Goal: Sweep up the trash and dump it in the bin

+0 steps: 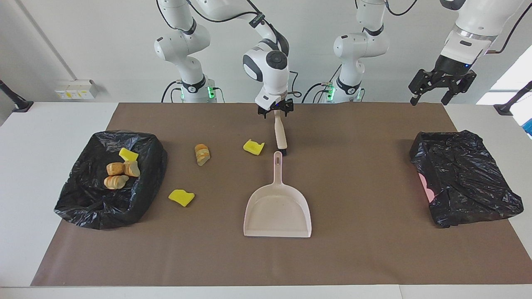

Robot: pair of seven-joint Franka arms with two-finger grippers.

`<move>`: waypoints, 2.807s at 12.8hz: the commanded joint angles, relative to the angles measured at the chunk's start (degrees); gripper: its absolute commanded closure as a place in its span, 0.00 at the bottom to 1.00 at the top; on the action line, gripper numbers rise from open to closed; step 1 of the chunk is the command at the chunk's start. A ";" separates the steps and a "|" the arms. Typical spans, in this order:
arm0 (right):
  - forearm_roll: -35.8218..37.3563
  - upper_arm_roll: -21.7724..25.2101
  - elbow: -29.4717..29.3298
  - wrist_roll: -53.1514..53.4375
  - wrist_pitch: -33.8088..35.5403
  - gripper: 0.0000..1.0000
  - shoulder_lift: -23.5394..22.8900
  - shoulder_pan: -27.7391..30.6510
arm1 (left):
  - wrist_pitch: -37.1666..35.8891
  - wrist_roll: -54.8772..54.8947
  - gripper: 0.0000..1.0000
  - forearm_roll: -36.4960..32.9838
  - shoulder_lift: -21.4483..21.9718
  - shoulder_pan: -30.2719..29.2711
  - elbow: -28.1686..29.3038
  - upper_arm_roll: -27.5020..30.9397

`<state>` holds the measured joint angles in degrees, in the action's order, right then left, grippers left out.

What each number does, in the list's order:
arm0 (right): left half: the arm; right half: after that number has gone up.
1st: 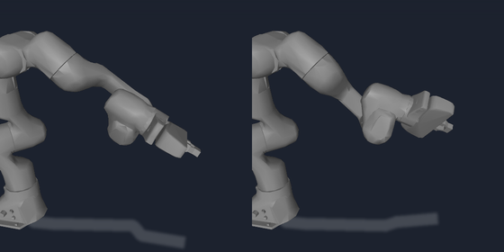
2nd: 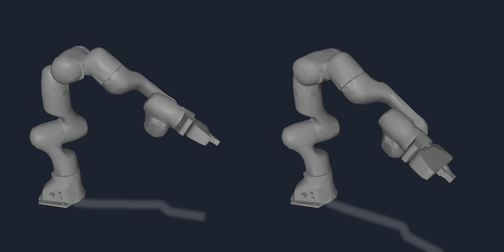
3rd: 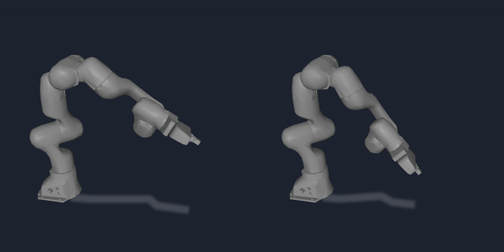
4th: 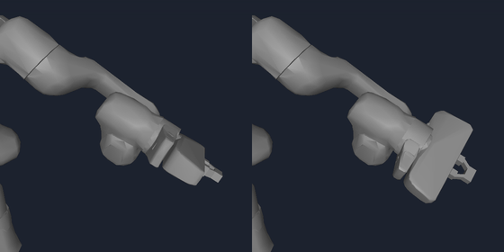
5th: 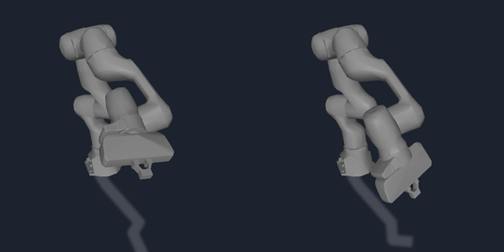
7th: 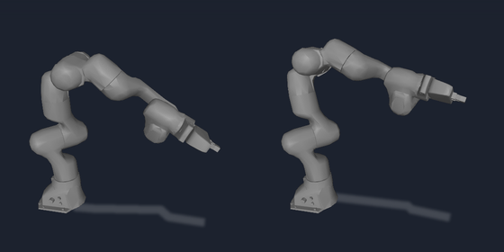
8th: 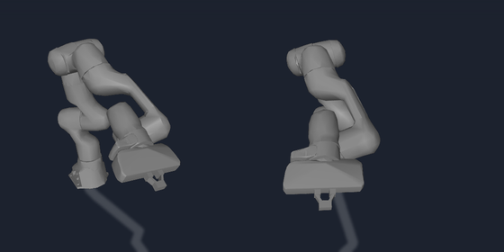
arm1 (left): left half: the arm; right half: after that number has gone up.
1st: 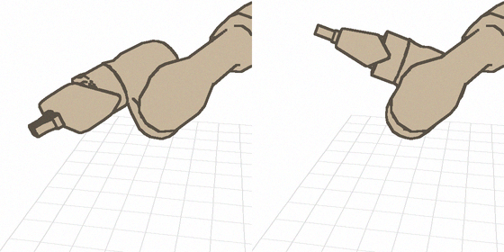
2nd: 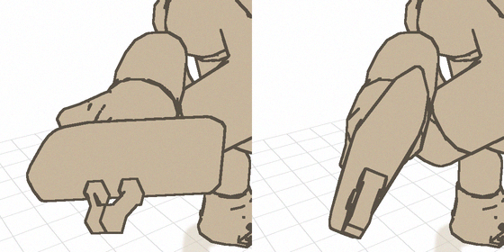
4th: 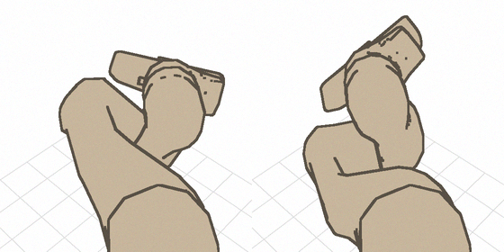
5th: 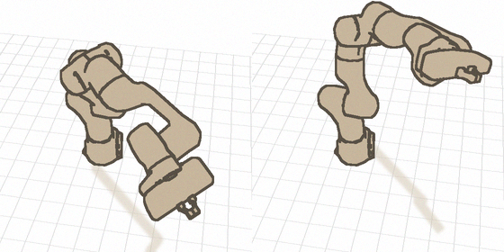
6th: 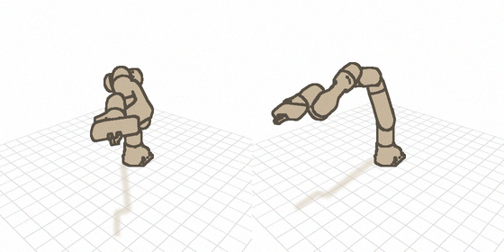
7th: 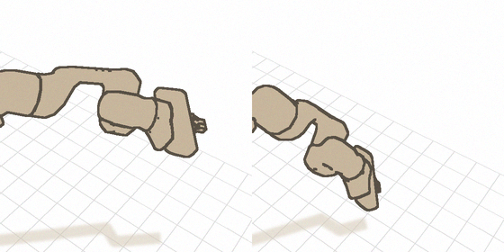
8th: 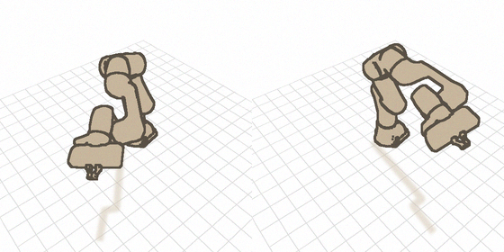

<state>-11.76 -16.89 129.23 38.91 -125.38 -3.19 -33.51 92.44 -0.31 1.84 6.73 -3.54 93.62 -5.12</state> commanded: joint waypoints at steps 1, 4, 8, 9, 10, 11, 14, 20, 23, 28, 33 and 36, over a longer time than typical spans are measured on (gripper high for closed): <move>-4.66 0.02 3.83 0.28 -1.97 0.13 2.93 -1.12 | -0.15 -0.39 0.00 -0.26 2.50 -0.07 3.32 -0.16; -5.29 0.02 3.92 0.29 -2.06 0.40 3.11 -1.47 | 0.28 0.13 0.00 -0.26 3.03 -0.33 3.85 -0.16; -5.21 0.11 2.26 0.64 -1.98 1.00 2.32 -1.13 | 0.90 0.13 0.00 -0.17 2.77 -0.24 4.20 -0.16; -5.29 0.11 1.73 0.20 -1.45 1.00 2.40 -0.69 | 1.86 0.13 0.00 -0.17 2.59 -0.33 4.20 -0.16; -5.21 0.37 0.68 0.37 -1.10 1.00 2.92 -0.60 | 2.39 0.13 0.00 -0.17 2.59 -0.33 4.38 -0.16; -5.21 0.72 -0.46 0.46 0.38 1.00 3.45 -0.16 | 3.09 0.13 0.00 -0.08 2.59 -0.33 4.38 -0.16; -4.42 0.72 -2.58 0.20 9.69 1.00 7.22 4.93 | 7.92 0.13 0.00 -0.08 1.02 -0.25 5.43 -0.16; 2.32 0.64 -1.70 0.29 23.59 1.00 9.17 15.38 | 15.90 -8.20 0.00 -0.17 -4.95 7.20 5.08 -0.68; 10.59 0.72 -1.79 -0.24 26.06 1.00 8.47 20.31 | 22.59 -13.31 0.00 -0.17 -10.14 12.92 3.85 -0.77; 21.67 0.46 -6.70 -9.81 23.69 1.00 3.38 27.52 | 31.75 -24.20 0.00 -0.17 -18.31 22.67 2.98 -0.86; 28.54 0.55 -10.05 -19.92 16.59 1.00 -0.93 34.29 | 34.56 -28.16 0.00 -0.08 -25.53 33.23 4.11 -0.86; 34.33 0.46 -10.05 -25.72 13.85 1.00 -1.64 39.30 | 36.75 -28.26 0.00 -0.17 -27.72 34.91 4.64 -0.86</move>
<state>19.73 -15.51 119.96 16.48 -110.33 -4.29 2.87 127.43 -28.28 1.94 -19.79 30.57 98.25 -6.98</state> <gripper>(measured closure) 0.740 0.000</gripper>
